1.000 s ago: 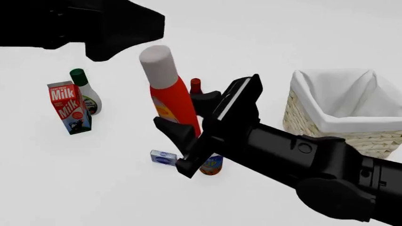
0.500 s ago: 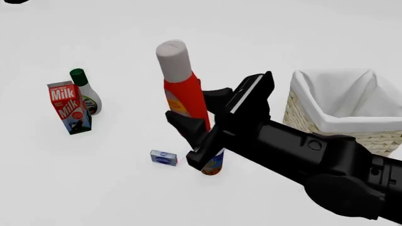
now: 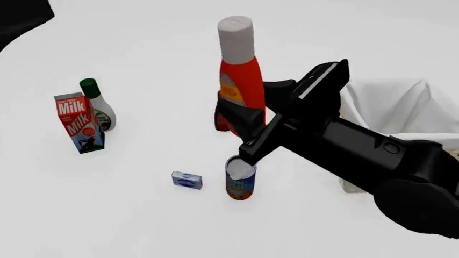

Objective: Pick the ketchup and place it in the basket.

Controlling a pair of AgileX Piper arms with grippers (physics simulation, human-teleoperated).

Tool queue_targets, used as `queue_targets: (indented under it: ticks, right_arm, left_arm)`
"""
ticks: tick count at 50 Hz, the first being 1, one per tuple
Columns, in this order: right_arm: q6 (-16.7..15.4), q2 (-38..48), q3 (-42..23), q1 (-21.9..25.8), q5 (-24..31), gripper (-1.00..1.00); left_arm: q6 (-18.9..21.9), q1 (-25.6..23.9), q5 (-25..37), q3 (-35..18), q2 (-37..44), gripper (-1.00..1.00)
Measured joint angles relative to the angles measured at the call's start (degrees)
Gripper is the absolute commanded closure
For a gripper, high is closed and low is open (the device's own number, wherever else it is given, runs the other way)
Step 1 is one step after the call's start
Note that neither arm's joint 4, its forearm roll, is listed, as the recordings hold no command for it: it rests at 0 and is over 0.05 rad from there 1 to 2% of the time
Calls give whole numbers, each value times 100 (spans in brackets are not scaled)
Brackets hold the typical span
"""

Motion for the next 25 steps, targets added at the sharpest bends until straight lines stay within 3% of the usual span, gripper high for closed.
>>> queue_targets:
  ticks: [9,25]
  right_arm:
    - [35,-198,-23,-229,114,100]
    - [49,-395,40,-712,137,100]
  left_arm:
    - [-69,368,-548,826,-619,-100]
    - [215,1062,-1582,2449,-1882,-100]
